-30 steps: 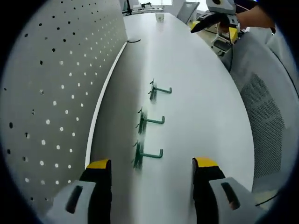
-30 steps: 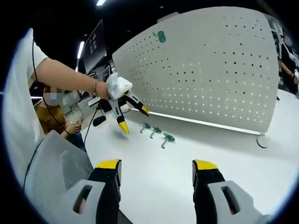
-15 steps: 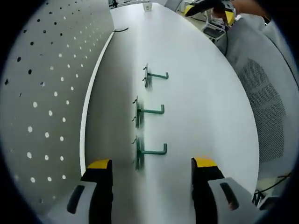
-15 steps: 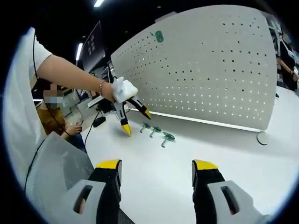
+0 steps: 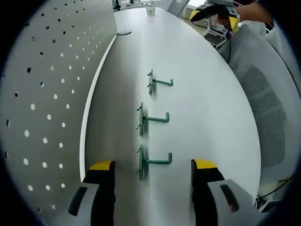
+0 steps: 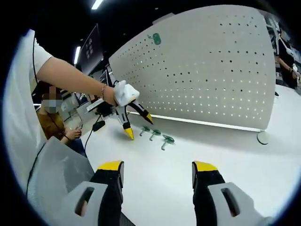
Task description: Insert the hook assembly into the mounting plate slot until the hook locks in place.
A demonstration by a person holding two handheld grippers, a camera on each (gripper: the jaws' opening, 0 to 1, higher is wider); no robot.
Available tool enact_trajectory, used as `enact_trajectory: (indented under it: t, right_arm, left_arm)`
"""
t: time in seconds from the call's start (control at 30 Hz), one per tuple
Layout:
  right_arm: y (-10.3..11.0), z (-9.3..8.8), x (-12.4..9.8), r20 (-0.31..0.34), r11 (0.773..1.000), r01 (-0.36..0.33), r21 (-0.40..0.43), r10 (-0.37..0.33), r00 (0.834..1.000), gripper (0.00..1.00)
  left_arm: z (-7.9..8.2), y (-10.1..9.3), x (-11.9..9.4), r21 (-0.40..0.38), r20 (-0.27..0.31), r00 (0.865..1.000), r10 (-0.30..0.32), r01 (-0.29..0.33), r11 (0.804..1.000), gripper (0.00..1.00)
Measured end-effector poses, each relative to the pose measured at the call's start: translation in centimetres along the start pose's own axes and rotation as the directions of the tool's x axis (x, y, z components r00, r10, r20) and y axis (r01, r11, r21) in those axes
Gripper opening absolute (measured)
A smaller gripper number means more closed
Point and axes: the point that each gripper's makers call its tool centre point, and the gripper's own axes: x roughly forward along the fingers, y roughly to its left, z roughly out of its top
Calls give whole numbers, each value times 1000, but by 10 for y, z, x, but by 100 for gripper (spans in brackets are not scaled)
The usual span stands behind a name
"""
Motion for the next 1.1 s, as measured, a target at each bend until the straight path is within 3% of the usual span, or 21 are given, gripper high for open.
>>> enact_trajectory:
  t: [0.27,0.53,0.73,1.1]
  right_arm:
    - [-3,-1,0,-5,1000,5,-1,-5,1000,55]
    - [-3,-1,-2,2,1000,8,2,-8,1000,53]
    - [-2,0,-3,9,1000,5,-2,-5,1000,52]
    - [-3,2,-4,19,1000,5,3,-5,1000,51]
  left_arm:
    - [1,0,-1,9,0,1000,-2,2,1000,63]
    - [0,0,-4,4,-9,1000,5,-5,1000,34]
    - [-1,6,-4,-73,15,999,34,-33,997,26]
    - [-1,11,-4,-119,1,998,67,-66,991,15]
